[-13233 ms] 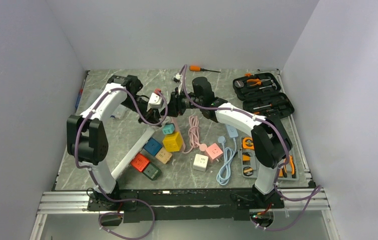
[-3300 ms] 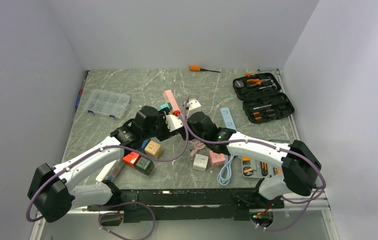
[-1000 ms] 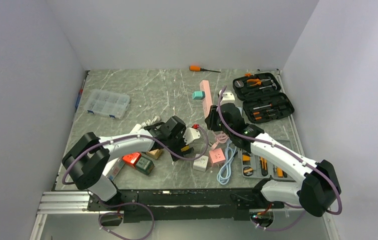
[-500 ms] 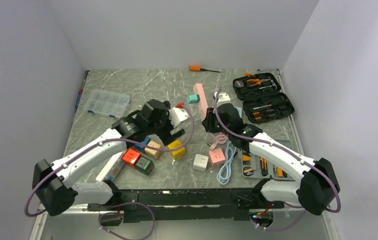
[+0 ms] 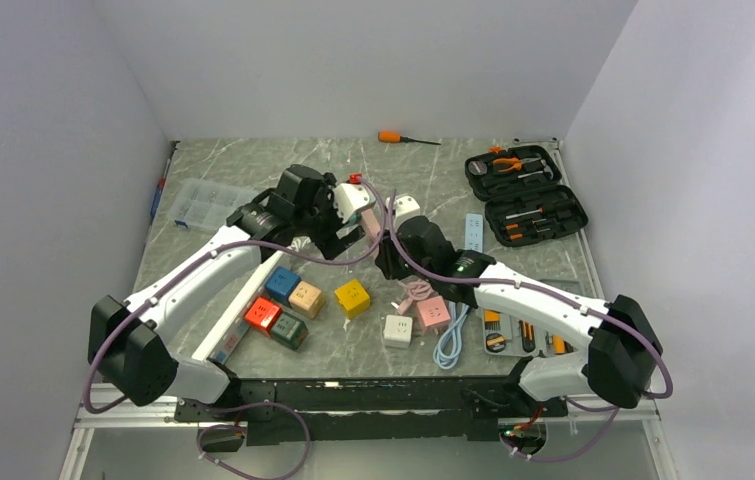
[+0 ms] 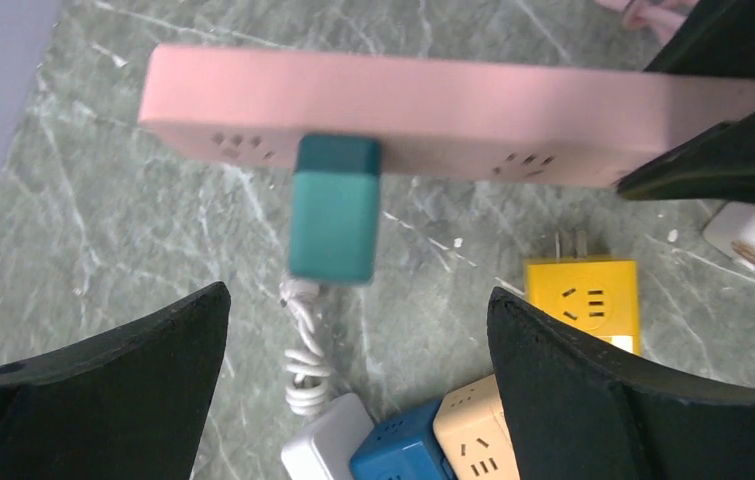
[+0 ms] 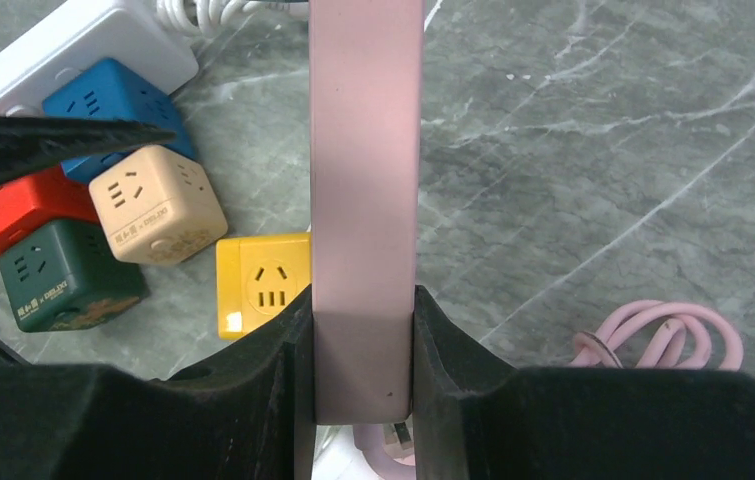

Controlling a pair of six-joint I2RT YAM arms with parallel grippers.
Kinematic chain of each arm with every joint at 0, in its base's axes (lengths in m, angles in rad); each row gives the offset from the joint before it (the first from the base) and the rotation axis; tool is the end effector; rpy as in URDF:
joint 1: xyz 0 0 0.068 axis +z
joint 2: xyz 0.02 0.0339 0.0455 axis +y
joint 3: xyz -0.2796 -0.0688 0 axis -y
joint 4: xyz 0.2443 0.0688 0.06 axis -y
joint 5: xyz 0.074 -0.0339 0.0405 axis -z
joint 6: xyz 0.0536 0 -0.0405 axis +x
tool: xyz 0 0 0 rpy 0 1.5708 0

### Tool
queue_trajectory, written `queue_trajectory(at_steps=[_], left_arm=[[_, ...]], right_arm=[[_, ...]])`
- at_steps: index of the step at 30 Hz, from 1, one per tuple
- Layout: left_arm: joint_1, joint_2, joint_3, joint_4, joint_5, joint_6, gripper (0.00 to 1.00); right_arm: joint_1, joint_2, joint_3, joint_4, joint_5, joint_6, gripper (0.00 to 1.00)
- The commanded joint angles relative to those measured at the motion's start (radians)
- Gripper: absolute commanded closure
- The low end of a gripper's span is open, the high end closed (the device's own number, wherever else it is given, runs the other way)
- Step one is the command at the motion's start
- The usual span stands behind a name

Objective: Pull the plug off the socket
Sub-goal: Remove the plug from the socket.

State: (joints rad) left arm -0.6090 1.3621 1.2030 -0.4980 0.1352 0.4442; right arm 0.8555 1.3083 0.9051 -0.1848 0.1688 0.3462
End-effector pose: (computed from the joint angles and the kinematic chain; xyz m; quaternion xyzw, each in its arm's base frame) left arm 0.2530 -0.1852 0.3299 0.4758 0.7591 -0.0966 0.4336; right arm 0.2044 0.2215 0.2725 -0.1828 0.8602 0.2045 0.4298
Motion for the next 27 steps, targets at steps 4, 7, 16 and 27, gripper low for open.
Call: queue_trajectory(at_steps=[4, 7, 16, 27], left_arm=[[0.004, 0.054, 0.079, -0.023, 0.037, 0.015, 0.01], [0.022, 0.038, 0.055, 0.031, 0.019, 0.016, 0.03], [0.046, 0.046, 0.058, 0.002, 0.108, 0.02, 0.72], [0.047, 0.015, 0.115, -0.013, 0.098, -0.004, 1.0]], right_arm=[[0.053, 0.024, 0.101, 0.069, 0.049, -0.015, 1.0], [0.07, 0.032, 0.106, 0.068, 0.059, -0.015, 1.0], [0.083, 0.027, 0.099, 0.084, 0.067, -0.005, 1.0], [0.081, 0.015, 0.02, 0.209, 0.032, 0.021, 0.58]])
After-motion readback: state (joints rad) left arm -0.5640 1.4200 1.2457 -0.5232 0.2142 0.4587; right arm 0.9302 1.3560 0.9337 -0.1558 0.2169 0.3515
